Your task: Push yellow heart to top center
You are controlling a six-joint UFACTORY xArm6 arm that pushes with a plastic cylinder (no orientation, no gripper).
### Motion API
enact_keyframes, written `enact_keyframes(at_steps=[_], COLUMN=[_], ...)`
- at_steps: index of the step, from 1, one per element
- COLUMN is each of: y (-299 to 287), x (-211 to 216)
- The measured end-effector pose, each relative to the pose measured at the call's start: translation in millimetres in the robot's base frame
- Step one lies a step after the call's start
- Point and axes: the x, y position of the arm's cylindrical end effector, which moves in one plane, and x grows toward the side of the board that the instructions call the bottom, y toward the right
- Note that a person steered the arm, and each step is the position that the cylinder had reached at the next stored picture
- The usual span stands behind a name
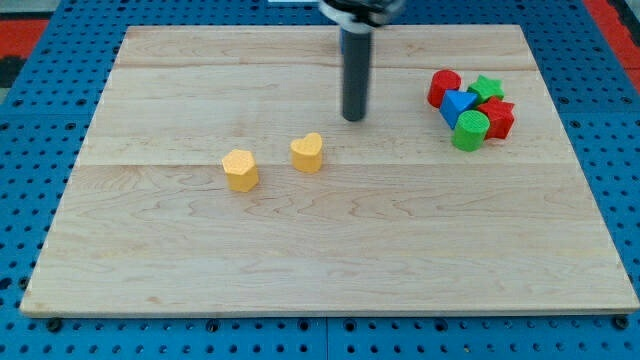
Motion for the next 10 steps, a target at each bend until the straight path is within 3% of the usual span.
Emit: enact_keyframes(at_steps=[1,2,3,7,9,10], y=[12,-30,-80,-85,-133,-96], x=[75,112,94,-63,-86,-117])
